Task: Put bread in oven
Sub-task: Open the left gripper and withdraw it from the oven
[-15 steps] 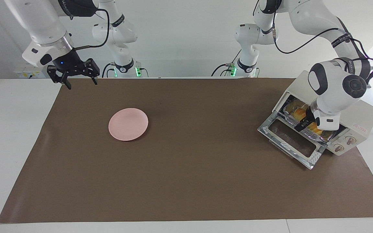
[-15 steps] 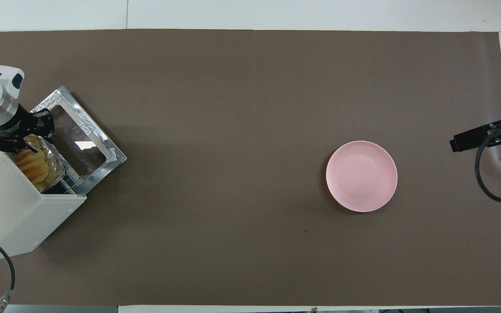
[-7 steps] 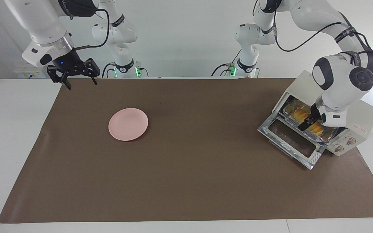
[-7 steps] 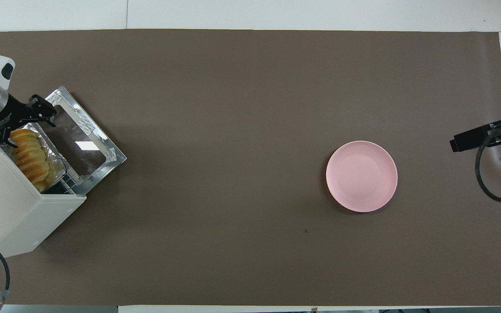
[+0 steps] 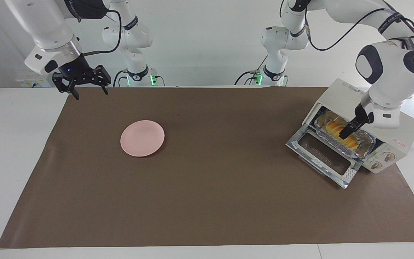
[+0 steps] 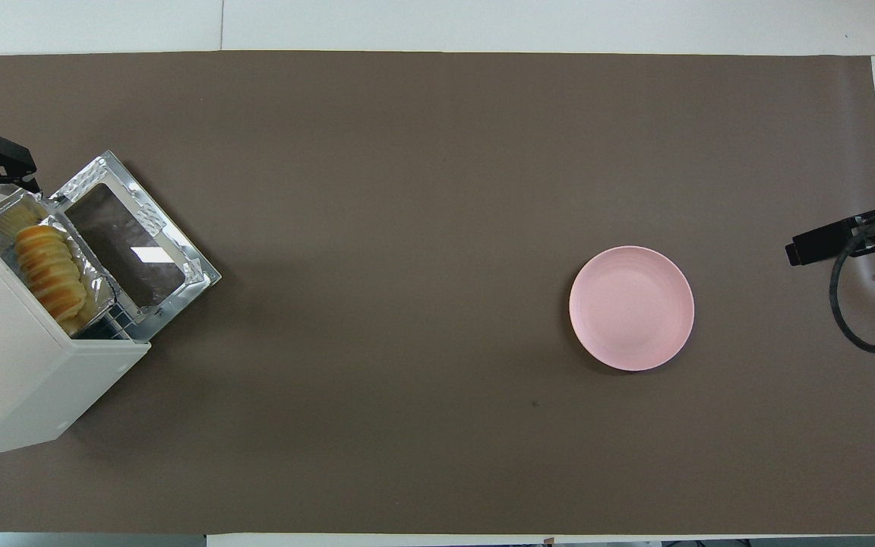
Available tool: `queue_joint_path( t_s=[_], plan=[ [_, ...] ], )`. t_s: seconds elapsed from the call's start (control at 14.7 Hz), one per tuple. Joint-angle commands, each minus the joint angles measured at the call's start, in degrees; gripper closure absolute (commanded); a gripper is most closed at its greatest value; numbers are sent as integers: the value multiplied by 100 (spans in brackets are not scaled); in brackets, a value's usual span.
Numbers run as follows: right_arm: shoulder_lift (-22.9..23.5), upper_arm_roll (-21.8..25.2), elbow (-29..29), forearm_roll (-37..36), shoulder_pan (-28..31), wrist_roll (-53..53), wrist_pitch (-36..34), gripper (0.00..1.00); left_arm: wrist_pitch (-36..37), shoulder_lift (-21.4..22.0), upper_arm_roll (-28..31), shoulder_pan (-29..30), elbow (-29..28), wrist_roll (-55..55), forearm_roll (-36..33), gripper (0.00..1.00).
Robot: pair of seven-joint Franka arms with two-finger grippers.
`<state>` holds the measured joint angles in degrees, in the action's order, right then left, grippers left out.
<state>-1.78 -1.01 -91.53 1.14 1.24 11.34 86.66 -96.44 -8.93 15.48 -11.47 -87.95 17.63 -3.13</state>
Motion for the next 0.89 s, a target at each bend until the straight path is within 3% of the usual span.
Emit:
queue_joint_path(
  t_s=[0.0, 0.27, 0.82],
  plan=[
    [-138, -22, -137, 53, 52, -62, -44, 0, 143, 479, -1, 92, -126, -742, 50, 0],
    [-138, -22, -137, 53, 52, -70, -44, 0, 300, 963, -44, 154, -250, -937, 102, 0],
    [-138, -22, -137, 53, 52, -62, -44, 0, 380, 911, -141, -93, -153, -955, 287, 0]
  ],
)
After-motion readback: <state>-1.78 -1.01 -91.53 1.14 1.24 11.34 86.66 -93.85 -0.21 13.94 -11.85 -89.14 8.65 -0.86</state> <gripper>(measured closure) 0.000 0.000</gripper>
